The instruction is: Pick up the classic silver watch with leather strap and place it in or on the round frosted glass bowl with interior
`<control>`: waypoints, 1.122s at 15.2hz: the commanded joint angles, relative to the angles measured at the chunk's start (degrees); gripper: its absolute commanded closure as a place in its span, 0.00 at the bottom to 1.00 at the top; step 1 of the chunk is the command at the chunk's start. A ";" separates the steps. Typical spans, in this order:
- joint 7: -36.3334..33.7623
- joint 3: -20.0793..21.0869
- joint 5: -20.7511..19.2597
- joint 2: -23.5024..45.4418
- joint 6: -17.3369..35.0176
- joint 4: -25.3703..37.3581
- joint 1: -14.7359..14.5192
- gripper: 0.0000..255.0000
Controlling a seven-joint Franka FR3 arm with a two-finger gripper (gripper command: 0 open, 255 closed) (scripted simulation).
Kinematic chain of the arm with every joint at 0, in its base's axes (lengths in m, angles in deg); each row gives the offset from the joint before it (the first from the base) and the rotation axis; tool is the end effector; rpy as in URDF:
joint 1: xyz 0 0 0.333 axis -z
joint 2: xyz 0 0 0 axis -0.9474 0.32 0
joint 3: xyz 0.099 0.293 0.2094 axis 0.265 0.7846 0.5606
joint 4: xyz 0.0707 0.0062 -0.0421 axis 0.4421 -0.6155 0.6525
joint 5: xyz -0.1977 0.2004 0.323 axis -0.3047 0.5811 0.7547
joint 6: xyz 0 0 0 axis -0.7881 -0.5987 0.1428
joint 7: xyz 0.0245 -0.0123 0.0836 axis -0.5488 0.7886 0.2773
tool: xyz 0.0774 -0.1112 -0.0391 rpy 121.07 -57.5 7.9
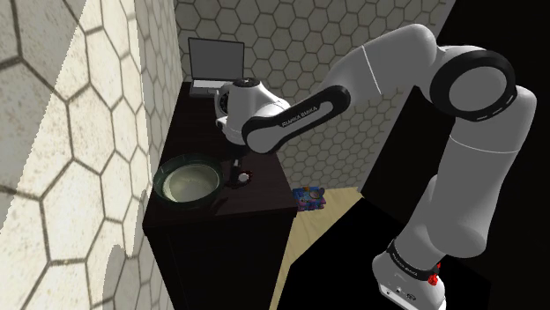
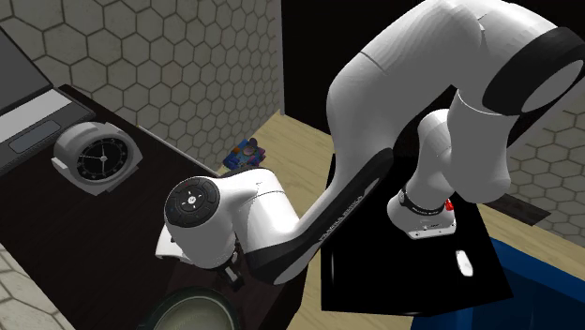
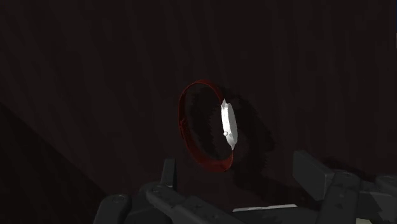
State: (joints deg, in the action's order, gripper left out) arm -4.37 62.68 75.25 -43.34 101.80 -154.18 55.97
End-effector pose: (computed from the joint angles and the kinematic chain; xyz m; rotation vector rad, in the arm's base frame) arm 0.5780 0.2731 0.3450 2.8253 1.2271 0.1650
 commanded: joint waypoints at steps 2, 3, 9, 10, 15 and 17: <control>-0.23 -0.01 -0.18 0.33 0.53 -0.19 -0.10 0.00; -0.24 -0.01 -0.18 0.33 0.53 -0.19 -0.10 0.00; -0.23 -0.01 -0.17 0.33 0.52 -0.19 -0.09 1.00; -0.23 -0.01 -0.17 0.33 0.52 -0.19 -0.09 1.00; -0.23 -0.01 -0.17 0.33 0.52 -0.19 -0.09 1.00; -0.24 -0.01 -0.18 0.33 0.53 -0.19 -0.10 1.00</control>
State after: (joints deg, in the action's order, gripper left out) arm -4.61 62.67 75.07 -43.01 102.33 -154.37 55.87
